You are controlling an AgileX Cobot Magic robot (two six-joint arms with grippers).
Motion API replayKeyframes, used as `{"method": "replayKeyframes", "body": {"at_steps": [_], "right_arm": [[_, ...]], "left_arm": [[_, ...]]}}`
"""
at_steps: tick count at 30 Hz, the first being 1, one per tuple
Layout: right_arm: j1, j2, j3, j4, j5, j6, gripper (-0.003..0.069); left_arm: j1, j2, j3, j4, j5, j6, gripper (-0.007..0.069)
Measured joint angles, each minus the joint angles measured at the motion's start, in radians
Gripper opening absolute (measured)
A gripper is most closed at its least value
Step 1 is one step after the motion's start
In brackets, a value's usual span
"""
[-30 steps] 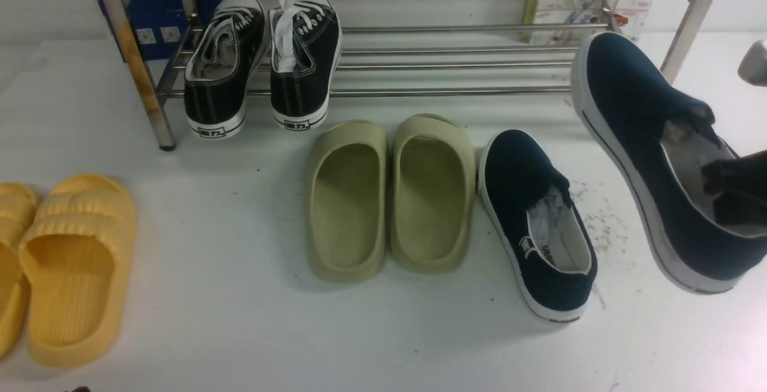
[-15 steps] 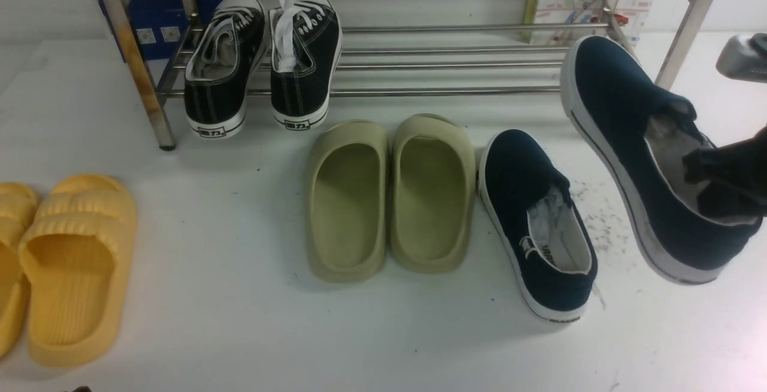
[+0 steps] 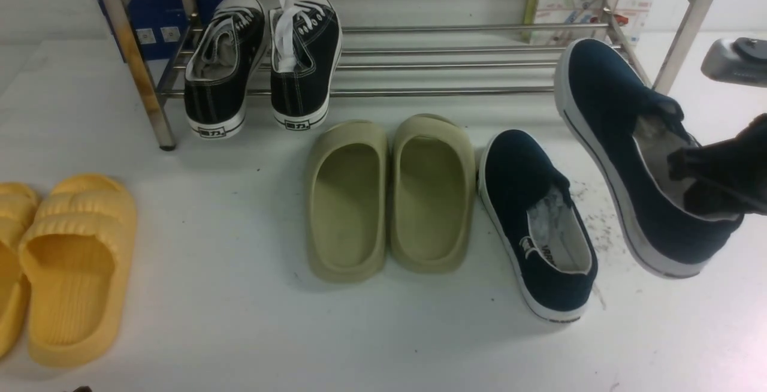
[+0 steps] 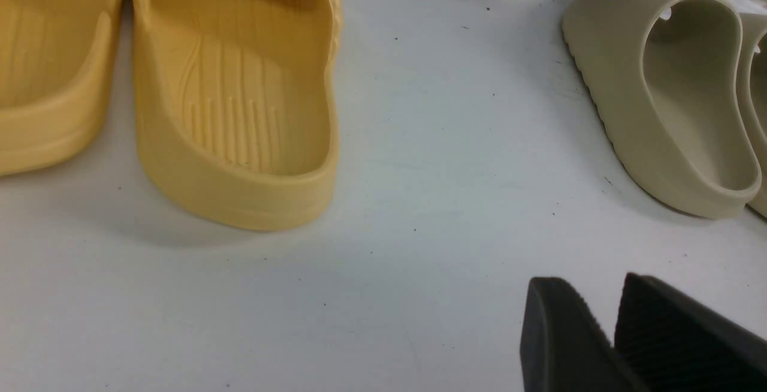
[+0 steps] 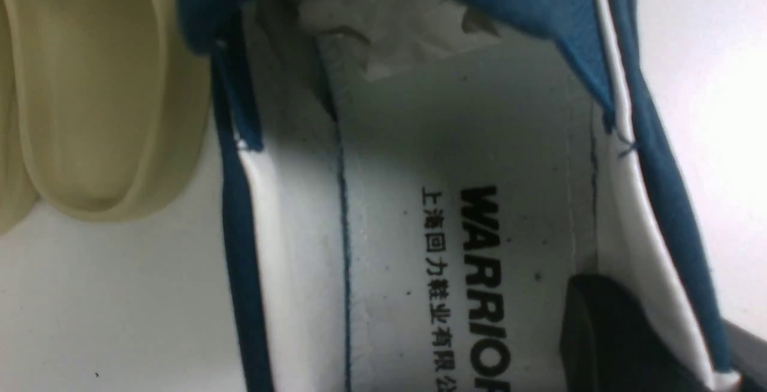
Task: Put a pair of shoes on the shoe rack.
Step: Use the right arm to put a shoe into the shoe rack
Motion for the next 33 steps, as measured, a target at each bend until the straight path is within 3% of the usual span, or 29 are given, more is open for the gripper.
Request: {"method": "replayKeyframes", "body": {"at_steps": [19,33], "right_arm": [[-0.001,0.299,-0.29,-0.022,0.001,0.0,0.0053],[-0.085,0.53,-0.538,-0.038,-0.046,-0.001,0.005]], "left_arm": [[0.0,0.0,0.0,0.0,0.0,0.0,0.0165],[0.0,0.0,0.0,0.0,0.0,0.0,0.0179]]}}
